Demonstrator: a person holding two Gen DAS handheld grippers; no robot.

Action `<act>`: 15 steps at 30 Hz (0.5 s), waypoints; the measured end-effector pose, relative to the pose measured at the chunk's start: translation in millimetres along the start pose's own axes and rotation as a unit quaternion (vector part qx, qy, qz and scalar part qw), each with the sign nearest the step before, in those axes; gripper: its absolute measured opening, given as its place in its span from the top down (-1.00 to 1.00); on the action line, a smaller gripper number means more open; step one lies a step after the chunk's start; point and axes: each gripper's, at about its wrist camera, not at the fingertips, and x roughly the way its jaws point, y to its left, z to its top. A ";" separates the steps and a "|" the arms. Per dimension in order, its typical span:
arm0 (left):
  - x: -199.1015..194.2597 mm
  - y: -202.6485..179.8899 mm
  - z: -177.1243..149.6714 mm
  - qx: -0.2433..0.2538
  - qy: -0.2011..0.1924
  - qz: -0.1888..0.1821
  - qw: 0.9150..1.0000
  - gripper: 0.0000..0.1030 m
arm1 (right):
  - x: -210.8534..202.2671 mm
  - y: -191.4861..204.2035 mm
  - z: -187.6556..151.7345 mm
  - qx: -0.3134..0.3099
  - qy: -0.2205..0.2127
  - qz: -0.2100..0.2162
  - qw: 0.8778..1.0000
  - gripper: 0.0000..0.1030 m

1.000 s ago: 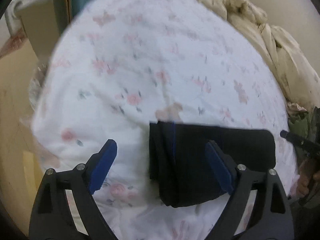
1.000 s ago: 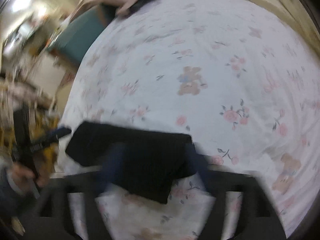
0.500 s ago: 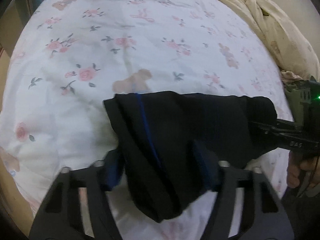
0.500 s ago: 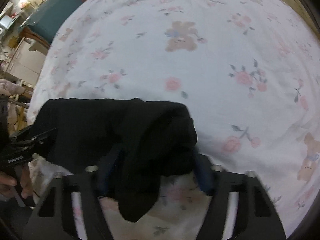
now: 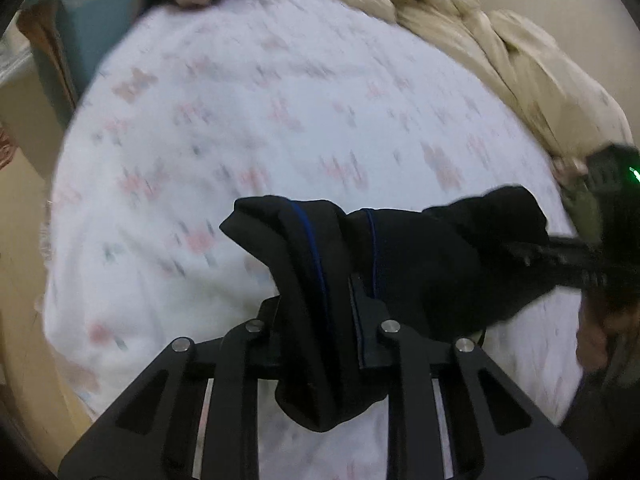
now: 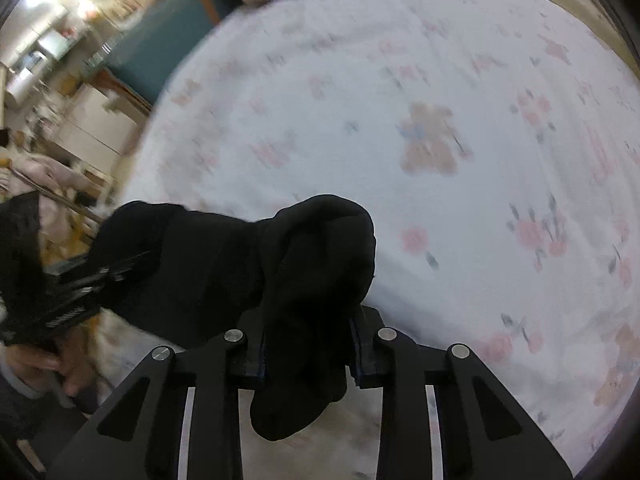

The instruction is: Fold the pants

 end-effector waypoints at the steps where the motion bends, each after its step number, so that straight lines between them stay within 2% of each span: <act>1: 0.9 1.1 11.6 -0.013 -0.003 0.000 1.000 0.65 | 2.6 4.0 8.4 -0.008 -0.003 -0.002 1.000 0.42; 5: -2.2 6.8 58.9 0.000 -0.035 -0.002 0.999 0.65 | 11.8 4.1 53.3 -0.025 -0.016 -0.006 1.000 0.43; 8: 3.3 25.4 98.8 -0.003 -0.047 -0.006 0.999 0.65 | 15.8 -13.2 103.1 0.003 -0.047 0.013 0.999 0.43; 12: 28.1 55.7 158.2 -0.018 -0.057 -0.019 0.998 0.65 | 24.8 -27.3 170.6 0.000 -0.077 0.010 0.997 0.43; 15: 51.9 71.6 204.8 -0.014 -0.080 -0.013 0.997 0.65 | 45.6 -36.6 225.3 -0.012 -0.079 -0.008 0.997 0.43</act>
